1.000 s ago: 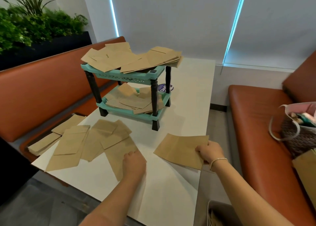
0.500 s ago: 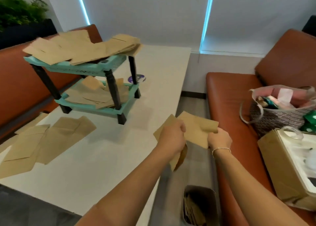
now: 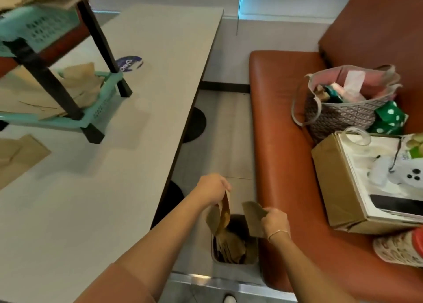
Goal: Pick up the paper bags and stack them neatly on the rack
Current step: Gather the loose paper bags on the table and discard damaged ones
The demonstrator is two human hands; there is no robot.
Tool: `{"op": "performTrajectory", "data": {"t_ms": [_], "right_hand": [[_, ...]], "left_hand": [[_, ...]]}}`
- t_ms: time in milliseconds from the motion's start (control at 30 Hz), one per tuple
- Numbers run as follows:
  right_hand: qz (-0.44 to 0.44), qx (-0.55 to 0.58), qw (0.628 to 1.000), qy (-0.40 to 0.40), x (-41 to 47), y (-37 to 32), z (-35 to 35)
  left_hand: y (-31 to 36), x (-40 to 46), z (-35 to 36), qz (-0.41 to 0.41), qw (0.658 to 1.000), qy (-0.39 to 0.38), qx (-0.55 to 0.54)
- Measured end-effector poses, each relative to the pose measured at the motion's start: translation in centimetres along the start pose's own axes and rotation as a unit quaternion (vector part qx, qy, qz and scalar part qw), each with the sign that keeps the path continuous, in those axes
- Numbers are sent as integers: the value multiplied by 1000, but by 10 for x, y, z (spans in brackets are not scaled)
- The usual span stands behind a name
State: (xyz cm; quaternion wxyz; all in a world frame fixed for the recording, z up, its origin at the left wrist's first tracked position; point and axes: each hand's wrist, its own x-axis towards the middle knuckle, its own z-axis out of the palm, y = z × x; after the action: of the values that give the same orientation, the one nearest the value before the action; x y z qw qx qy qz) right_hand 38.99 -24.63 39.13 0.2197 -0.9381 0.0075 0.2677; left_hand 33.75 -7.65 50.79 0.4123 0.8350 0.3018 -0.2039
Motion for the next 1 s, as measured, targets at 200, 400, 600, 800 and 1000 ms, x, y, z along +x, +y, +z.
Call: {"op": "performTrajectory", "data": {"t_ms": [200, 400, 600, 800, 1000], "right_hand": [[-1, -82, 995, -63, 18, 23, 40], [-11, -103, 987, -120, 25, 26, 55], [-87, 37, 984, -149, 24, 3, 39], [-101, 169, 895, -399, 14, -33, 18], [-210, -72, 954, -203, 4, -39, 33]], "left_hand": [[-12, 29, 20, -71, 997, -28, 7], [-28, 48, 36, -116, 992, 19, -44], [-40, 55, 46, -144, 985, 51, -85], [-36, 59, 51, -186, 972, 75, -127], [-37, 63, 64, -212, 939, 39, -269]]}}
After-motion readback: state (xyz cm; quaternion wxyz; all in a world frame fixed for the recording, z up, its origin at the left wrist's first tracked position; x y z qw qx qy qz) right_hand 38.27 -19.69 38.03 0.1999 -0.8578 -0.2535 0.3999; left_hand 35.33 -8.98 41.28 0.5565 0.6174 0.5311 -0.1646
